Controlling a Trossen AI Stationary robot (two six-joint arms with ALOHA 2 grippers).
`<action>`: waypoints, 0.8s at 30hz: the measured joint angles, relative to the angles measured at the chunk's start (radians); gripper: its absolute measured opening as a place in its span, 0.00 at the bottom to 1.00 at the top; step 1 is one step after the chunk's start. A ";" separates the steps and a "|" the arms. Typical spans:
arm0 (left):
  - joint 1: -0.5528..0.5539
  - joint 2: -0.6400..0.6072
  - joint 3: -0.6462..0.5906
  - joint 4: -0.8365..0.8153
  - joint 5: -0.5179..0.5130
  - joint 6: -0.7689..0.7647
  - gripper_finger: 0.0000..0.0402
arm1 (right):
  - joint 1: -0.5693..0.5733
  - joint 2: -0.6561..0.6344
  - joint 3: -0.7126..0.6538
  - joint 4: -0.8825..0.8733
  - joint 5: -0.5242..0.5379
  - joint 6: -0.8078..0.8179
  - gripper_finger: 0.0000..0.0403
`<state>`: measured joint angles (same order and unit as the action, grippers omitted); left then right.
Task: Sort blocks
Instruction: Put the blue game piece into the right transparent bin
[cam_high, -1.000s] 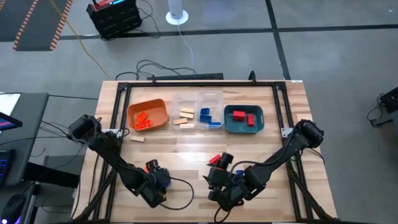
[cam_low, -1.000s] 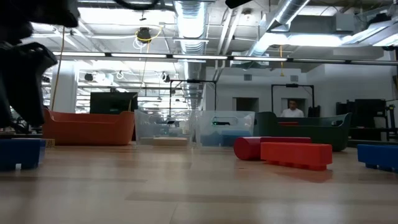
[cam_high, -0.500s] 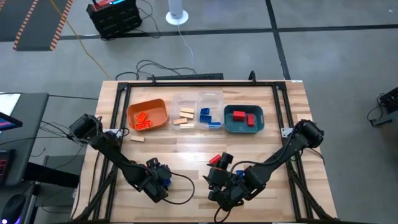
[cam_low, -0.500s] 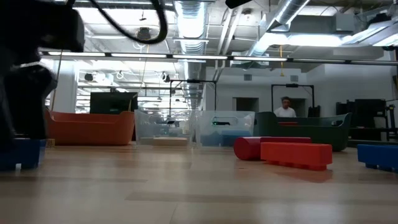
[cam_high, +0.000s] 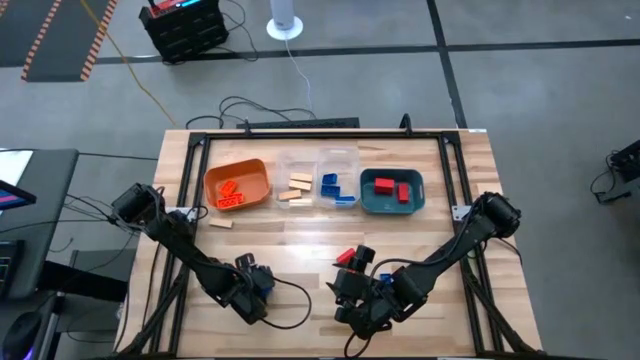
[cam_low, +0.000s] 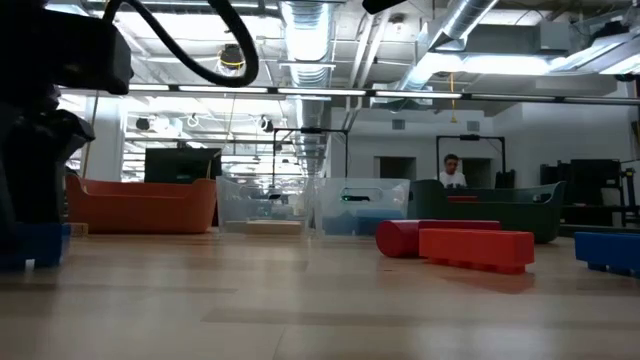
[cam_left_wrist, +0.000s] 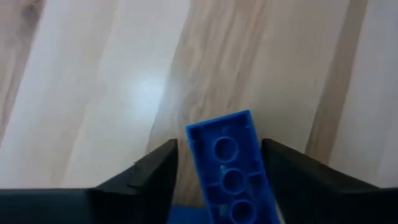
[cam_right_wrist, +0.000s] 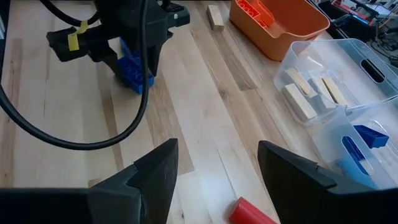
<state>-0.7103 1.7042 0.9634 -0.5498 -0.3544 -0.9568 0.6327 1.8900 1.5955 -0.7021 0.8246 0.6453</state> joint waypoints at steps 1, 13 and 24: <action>0.001 0.000 0.000 0.000 0.011 0.010 0.51 | 0.000 0.000 0.000 0.000 0.000 0.000 0.63; 0.020 -0.006 0.011 -0.021 0.044 0.078 0.33 | 0.000 0.000 0.000 0.000 0.000 0.000 0.63; 0.088 -0.156 0.071 -0.088 -0.127 0.229 0.34 | 0.027 -0.011 -0.001 -0.101 0.040 0.023 0.63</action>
<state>-0.6220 1.5487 1.0348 -0.6380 -0.4812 -0.7282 0.6601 1.8792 1.5944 -0.8036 0.8650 0.6684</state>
